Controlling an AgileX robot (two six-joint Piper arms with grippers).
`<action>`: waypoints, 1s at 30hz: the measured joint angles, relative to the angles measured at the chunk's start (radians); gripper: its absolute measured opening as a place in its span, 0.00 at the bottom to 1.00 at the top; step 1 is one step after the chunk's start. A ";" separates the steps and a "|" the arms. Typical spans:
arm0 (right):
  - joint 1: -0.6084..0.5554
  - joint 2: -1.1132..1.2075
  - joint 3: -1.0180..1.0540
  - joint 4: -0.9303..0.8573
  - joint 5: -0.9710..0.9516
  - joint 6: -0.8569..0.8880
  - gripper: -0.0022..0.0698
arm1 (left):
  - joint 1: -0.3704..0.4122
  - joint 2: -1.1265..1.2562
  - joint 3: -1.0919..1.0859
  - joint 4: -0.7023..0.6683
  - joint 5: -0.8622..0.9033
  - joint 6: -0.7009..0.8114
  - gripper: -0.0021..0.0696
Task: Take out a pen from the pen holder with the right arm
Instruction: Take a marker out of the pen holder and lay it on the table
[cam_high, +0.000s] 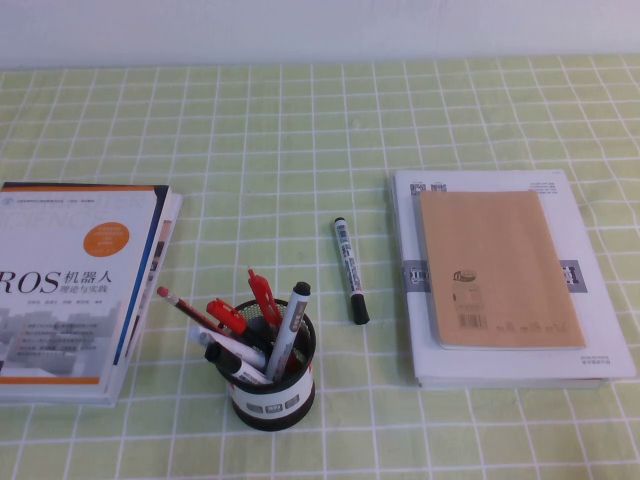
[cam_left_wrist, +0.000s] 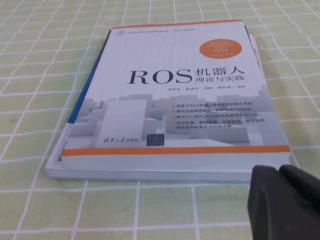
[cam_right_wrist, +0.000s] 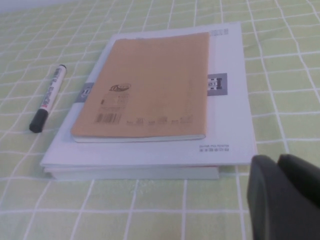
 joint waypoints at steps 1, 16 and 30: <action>0.000 0.000 0.000 0.011 -0.006 0.000 0.01 | 0.000 0.000 0.000 0.000 0.000 0.000 0.02; 0.000 0.000 0.000 0.417 -0.229 0.000 0.01 | 0.000 0.000 0.000 0.000 0.000 0.000 0.02; 0.000 0.167 -0.173 0.466 -0.009 0.002 0.01 | 0.000 0.000 0.000 0.000 0.000 0.000 0.02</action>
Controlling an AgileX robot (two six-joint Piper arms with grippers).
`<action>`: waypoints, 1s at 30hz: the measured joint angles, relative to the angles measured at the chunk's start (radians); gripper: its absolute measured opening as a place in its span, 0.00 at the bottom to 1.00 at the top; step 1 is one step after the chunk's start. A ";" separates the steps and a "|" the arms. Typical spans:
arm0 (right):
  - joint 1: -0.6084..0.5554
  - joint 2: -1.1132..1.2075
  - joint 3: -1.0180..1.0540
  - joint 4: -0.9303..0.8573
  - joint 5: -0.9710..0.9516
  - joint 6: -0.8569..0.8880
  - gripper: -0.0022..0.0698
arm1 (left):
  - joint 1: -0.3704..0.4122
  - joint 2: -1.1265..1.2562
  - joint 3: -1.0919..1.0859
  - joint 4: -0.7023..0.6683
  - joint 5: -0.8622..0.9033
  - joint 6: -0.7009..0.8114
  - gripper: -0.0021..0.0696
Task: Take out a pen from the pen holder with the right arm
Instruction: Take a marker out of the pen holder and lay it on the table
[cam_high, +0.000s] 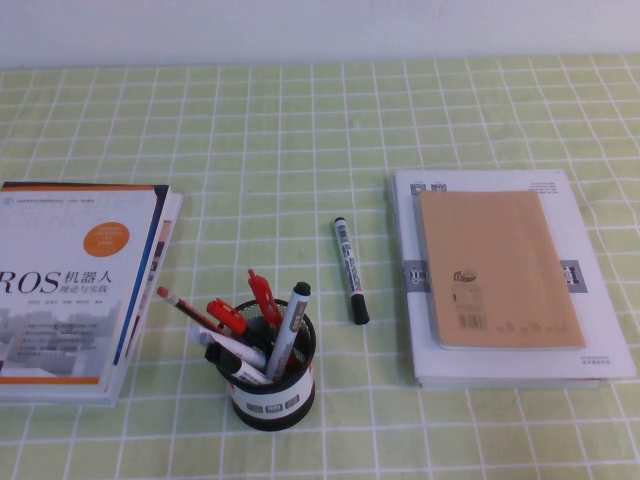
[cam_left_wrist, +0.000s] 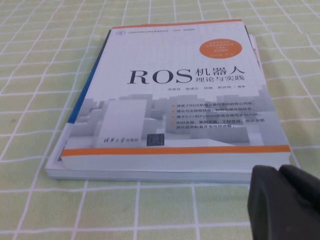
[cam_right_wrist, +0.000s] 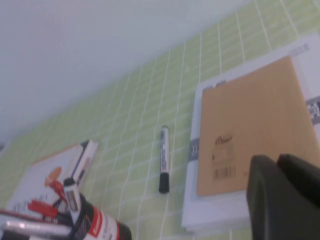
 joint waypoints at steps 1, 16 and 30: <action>0.000 0.049 -0.037 -0.021 0.036 0.000 0.01 | 0.000 0.000 0.000 0.000 0.000 0.000 0.02; 0.016 0.662 -0.349 -0.167 0.255 -0.120 0.01 | 0.000 0.000 0.000 0.000 0.000 0.000 0.02; 0.588 1.046 -0.519 -0.136 -0.235 -0.124 0.01 | 0.000 0.000 0.000 0.000 0.000 0.000 0.02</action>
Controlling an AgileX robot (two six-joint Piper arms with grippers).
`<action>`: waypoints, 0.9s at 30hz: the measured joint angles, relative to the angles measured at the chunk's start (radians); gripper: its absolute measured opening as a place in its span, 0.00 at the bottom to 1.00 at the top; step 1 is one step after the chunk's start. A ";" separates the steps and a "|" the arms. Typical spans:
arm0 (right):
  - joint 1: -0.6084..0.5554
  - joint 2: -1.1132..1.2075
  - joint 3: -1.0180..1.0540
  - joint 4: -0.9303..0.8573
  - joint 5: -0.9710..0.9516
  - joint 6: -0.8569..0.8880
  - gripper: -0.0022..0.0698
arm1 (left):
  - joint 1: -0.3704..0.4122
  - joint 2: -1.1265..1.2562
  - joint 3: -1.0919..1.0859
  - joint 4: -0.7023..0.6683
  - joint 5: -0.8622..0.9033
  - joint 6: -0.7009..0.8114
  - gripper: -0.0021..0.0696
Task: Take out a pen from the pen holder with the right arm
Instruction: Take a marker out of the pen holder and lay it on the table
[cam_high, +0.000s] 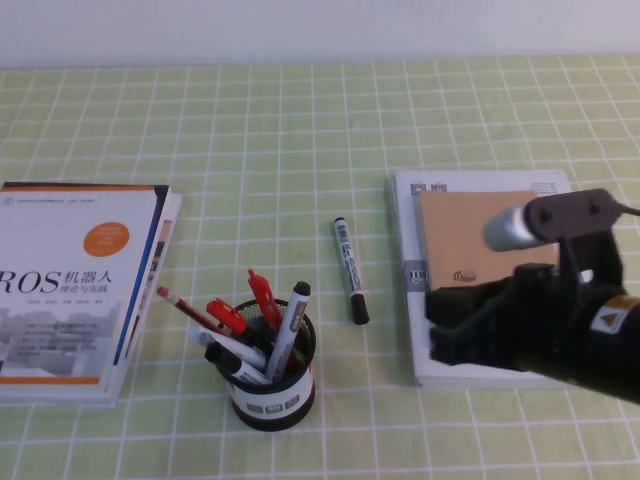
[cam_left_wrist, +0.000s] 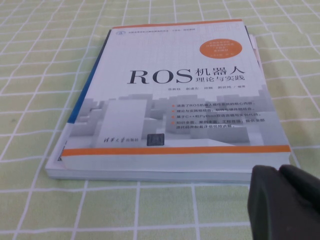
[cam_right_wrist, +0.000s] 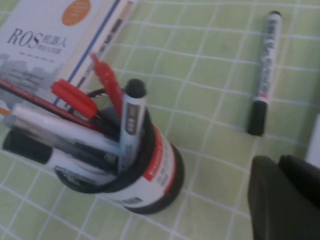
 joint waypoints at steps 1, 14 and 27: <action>0.033 0.024 -0.004 0.004 -0.041 0.000 0.01 | 0.000 0.000 0.000 0.000 0.000 0.000 0.02; 0.331 0.229 -0.006 -0.011 -0.565 0.003 0.53 | 0.000 0.000 0.000 0.000 0.000 0.000 0.02; 0.346 0.443 -0.006 -0.182 -0.947 0.280 0.70 | 0.000 0.000 0.000 0.000 0.000 0.000 0.02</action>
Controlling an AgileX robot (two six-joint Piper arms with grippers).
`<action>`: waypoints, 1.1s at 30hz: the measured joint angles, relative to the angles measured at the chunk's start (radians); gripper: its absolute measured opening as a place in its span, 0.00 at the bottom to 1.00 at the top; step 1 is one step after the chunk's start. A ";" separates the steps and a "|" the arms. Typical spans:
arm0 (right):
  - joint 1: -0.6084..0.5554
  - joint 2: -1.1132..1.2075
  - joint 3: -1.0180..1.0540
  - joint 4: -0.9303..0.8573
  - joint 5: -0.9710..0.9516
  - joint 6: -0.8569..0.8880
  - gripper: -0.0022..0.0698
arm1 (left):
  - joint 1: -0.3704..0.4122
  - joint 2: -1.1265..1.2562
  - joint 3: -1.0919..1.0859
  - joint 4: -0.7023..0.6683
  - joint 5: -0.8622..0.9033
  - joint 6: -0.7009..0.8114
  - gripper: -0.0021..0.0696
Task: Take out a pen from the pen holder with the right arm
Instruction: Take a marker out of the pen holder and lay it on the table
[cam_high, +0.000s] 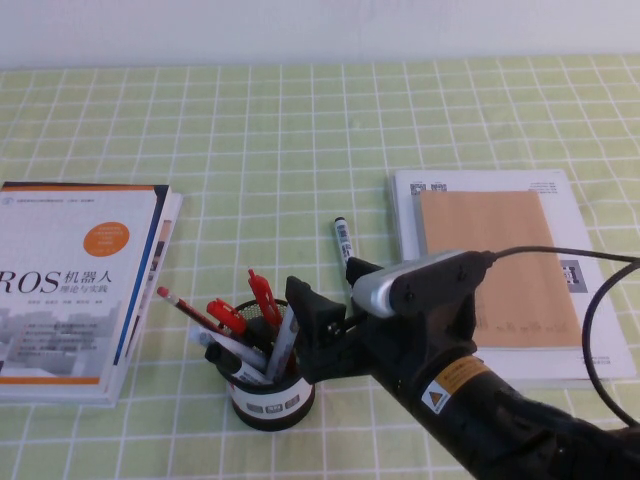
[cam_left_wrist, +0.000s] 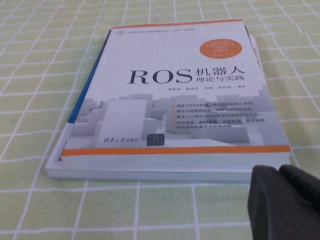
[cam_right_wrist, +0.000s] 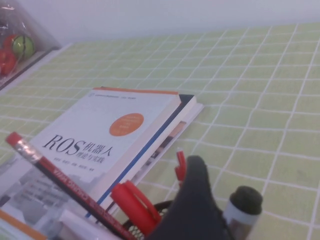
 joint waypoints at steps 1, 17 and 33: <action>0.000 0.013 0.000 -0.002 -0.018 0.005 0.70 | 0.000 0.000 0.000 0.000 0.000 0.000 0.02; 0.004 0.085 0.061 -0.098 -0.242 0.176 0.70 | 0.000 0.000 0.000 0.000 0.000 0.000 0.02; 0.004 0.144 0.059 -0.124 -0.279 0.217 0.70 | 0.000 0.000 0.000 0.000 0.000 0.000 0.02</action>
